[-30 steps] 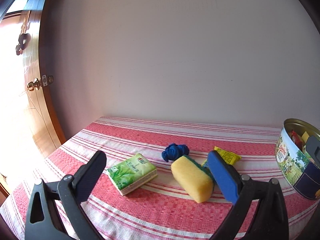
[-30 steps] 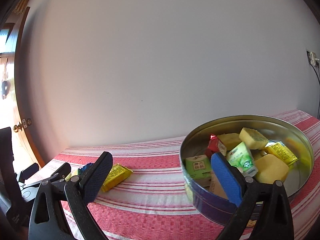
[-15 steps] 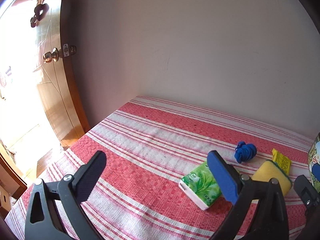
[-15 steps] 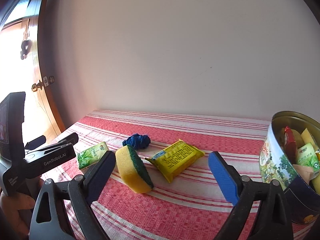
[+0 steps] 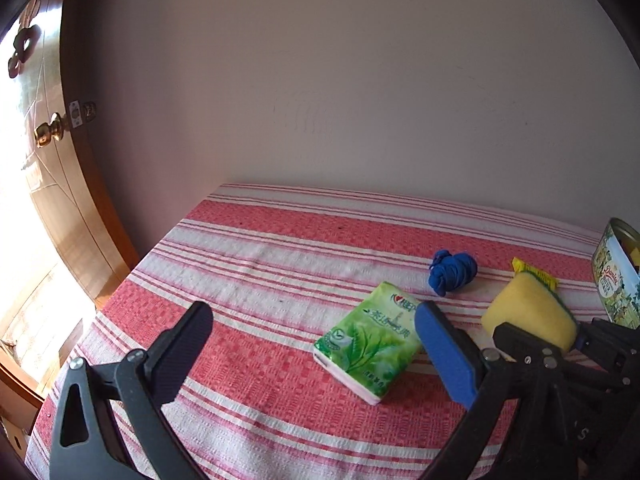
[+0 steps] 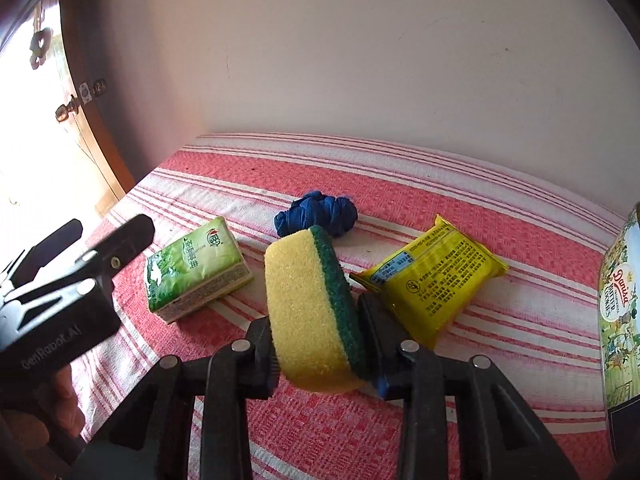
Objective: Organize objects
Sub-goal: 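Grasp the green tissue pack with the left tool while the right grasps a yellow-green scrub sponge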
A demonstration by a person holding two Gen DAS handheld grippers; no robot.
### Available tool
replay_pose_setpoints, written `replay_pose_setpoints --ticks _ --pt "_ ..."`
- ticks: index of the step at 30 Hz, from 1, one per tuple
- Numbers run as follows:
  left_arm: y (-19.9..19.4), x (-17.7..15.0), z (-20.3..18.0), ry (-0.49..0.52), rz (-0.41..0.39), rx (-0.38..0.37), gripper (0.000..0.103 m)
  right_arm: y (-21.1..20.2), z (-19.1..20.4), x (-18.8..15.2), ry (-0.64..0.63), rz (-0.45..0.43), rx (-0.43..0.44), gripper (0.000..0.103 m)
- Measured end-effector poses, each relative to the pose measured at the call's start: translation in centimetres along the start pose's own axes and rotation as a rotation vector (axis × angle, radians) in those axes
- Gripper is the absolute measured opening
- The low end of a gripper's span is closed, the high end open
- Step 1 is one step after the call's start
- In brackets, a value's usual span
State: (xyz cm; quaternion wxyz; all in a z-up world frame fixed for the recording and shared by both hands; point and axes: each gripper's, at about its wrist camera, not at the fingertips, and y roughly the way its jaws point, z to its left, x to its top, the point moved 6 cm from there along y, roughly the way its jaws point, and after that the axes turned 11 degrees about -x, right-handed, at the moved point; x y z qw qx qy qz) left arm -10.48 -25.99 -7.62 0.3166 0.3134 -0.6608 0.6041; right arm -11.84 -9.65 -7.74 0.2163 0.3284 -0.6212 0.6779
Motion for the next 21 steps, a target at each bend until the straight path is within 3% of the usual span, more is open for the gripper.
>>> replay_pose_setpoints --ticks 8,9,11,13,17,21 --pt "2.8 -0.4 -2.9 0.099 0.131 -0.084 0.1 -4.9 -4.9 -2.4 0.054 -0.097 -0.017 0.037" --pt "3.2 -0.5 -3.2 0.106 0.152 -0.084 0.098 -5.3 -5.5 -2.8 0.058 -0.102 -0.02 0.037" --pt "4.2 -0.9 -3.4 0.115 0.205 -0.073 0.084 -5.8 -6.3 -3.1 0.064 -0.104 -0.023 0.037" --pt "5.1 -1.3 -3.3 0.115 0.256 -0.06 0.079 -6.1 -7.0 -3.2 0.082 -0.106 -0.024 0.037" --pt "4.9 -1.2 -3.0 0.075 0.257 -0.112 0.068 -5.8 -7.0 -3.0 0.097 -0.103 -0.019 0.037" --pt "4.9 -1.1 -3.5 0.092 0.239 -0.062 0.061 -6.4 -7.6 -3.2 0.114 -0.122 -0.017 0.037"
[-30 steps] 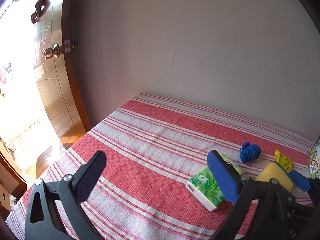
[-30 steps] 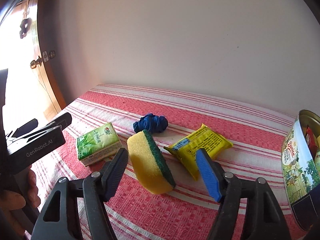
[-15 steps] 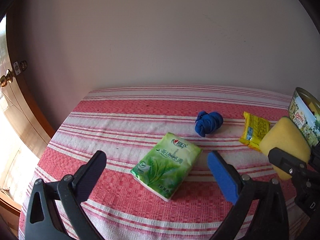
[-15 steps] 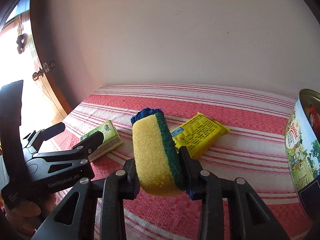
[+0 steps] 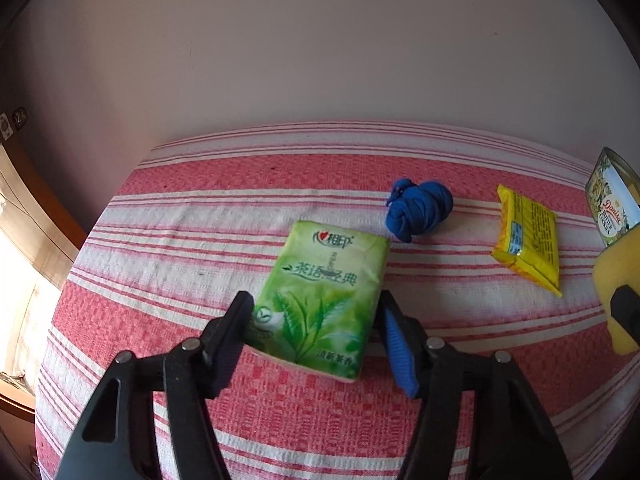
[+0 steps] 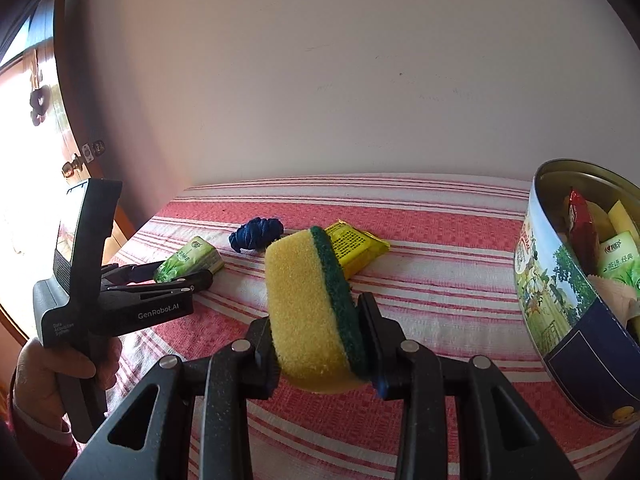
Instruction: Organize objects
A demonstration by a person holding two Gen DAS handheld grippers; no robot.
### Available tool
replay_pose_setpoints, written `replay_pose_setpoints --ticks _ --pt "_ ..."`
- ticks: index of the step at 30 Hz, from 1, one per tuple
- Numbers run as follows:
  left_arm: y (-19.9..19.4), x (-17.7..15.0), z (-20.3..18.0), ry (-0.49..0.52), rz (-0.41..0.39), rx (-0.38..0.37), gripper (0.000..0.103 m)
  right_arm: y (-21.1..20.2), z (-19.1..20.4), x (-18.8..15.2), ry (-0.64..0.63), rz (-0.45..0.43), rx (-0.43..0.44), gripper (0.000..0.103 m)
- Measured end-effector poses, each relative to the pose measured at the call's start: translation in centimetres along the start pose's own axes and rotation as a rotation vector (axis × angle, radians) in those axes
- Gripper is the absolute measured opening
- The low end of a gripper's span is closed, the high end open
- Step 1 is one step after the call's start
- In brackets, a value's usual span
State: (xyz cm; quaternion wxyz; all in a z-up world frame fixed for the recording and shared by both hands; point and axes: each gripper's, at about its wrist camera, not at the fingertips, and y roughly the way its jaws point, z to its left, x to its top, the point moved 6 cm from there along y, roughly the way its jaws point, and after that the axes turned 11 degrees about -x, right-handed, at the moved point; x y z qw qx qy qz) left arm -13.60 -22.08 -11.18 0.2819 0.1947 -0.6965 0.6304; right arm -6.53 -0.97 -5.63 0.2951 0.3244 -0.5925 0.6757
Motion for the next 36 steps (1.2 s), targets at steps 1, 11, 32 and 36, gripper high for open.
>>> replay_pose_setpoints --ticks 1,11,32,36 --pt "-0.3 0.0 -0.1 0.008 -0.016 0.022 0.058 -0.2 -0.2 0.1 0.007 -0.011 -0.001 0.037" --pt "-6.3 0.2 -2.0 -0.051 -0.296 0.065 0.054 -2.4 -4.5 1.2 0.059 -0.159 -0.081 0.037" --pt "-8.7 -0.3 -12.0 -0.026 -0.364 0.029 0.054 -5.3 -10.3 0.7 0.006 -0.26 -0.177 0.037" --pt "-9.1 -0.3 -14.3 -0.019 -0.362 0.001 0.054 -5.8 -12.0 0.6 0.004 -0.275 -0.196 0.037"
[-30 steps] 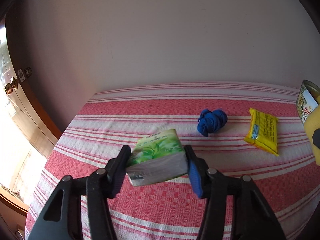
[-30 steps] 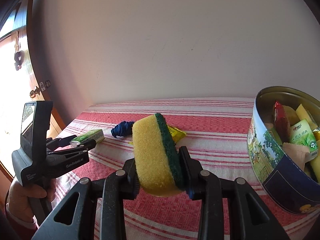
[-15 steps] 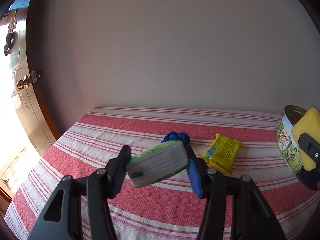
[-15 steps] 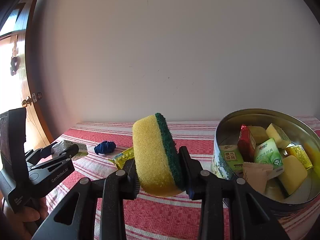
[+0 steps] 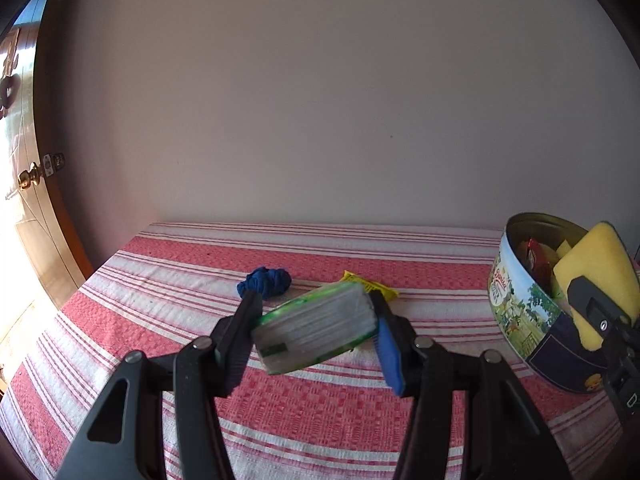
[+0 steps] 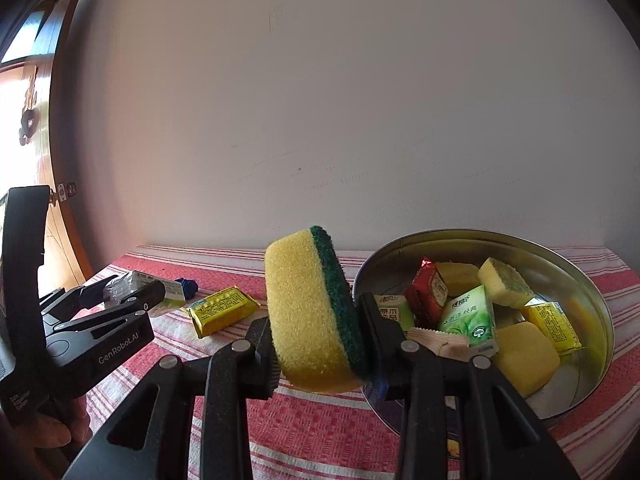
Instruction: Organize objects
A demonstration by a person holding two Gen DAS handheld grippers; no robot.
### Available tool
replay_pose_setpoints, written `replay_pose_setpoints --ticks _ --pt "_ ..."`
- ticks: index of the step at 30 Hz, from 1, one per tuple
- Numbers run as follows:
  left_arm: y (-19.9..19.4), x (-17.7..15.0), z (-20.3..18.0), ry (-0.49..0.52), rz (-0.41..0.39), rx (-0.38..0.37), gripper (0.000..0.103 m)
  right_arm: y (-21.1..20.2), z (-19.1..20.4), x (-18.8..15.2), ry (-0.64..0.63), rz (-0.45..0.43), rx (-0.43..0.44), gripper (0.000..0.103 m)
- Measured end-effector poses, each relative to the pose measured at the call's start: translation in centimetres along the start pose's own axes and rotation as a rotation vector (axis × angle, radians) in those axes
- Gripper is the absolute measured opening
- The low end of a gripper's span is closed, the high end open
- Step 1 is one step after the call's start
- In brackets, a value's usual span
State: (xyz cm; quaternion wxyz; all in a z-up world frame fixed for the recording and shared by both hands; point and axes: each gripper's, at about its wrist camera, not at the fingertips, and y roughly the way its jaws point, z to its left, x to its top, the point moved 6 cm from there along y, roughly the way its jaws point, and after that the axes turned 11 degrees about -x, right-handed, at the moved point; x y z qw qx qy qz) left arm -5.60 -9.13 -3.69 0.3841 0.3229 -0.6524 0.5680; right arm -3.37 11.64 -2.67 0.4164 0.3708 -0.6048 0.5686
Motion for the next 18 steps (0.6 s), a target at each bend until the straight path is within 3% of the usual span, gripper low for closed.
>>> replay_pose_setpoints --ticks 18 --pt "-0.4 0.8 -7.7 0.037 -0.013 -0.082 0.054 0.3 -6.8 1.1 0.016 -0.061 -0.068 0.037"
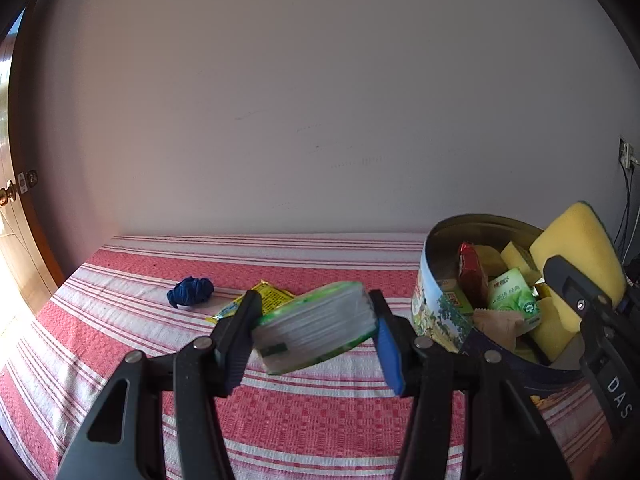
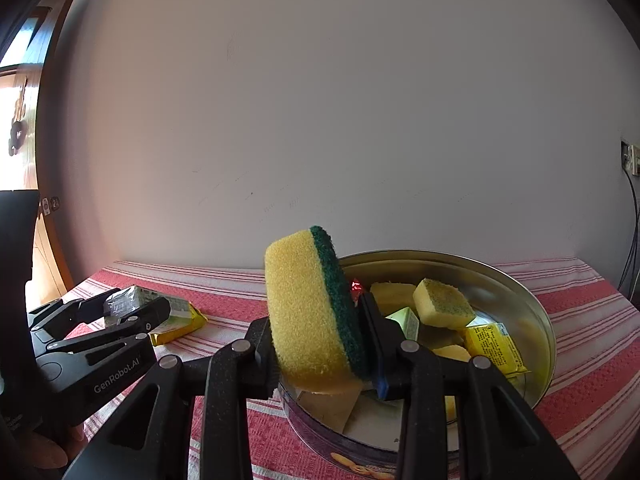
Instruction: Organize objects
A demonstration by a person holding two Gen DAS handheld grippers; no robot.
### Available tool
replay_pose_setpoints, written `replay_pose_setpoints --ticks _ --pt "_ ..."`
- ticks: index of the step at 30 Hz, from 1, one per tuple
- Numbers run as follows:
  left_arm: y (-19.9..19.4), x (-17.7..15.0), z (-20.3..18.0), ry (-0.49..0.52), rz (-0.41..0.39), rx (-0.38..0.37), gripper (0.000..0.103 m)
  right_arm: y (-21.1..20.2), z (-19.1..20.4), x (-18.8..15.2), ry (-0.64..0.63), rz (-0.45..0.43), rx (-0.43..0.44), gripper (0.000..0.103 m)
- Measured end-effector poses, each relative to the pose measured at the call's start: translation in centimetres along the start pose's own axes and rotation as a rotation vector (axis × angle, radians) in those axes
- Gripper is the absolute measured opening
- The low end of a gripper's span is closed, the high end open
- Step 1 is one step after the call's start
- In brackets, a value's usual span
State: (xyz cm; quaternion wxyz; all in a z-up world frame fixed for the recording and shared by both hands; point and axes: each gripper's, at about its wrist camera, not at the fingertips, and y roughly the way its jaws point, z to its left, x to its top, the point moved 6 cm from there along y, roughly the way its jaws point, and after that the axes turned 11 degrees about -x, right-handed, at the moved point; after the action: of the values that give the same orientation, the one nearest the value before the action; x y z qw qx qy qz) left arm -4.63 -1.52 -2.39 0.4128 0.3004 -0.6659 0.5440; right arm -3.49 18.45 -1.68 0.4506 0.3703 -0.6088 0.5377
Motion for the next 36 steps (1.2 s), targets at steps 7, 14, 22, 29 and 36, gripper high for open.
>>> replay_pose_setpoints --ticks 7,14,22,29,36 --pt "0.1 0.4 -2.4 0.005 -0.003 -0.026 0.054 0.3 -2.3 0.3 0.011 -0.003 -0.028 0.037" --pt "0.5 0.5 -5.0 0.028 -0.001 -0.057 0.054 1.4 -4.5 0.4 0.018 -0.006 -0.056 0.037" --pt "0.8 0.5 -7.3 0.051 -0.003 -0.079 0.054 1.0 -5.7 0.7 0.018 -0.02 -0.071 0.037" --pt "0.6 0.5 -7.8 0.049 -0.01 -0.092 0.054 0.6 -6.3 0.6 -0.01 -0.039 -0.095 0.037" --pt "0.8 0.9 -7.9 0.058 -0.015 -0.101 0.054 1.0 -7.2 0.6 0.01 -0.031 -0.109 0.037"
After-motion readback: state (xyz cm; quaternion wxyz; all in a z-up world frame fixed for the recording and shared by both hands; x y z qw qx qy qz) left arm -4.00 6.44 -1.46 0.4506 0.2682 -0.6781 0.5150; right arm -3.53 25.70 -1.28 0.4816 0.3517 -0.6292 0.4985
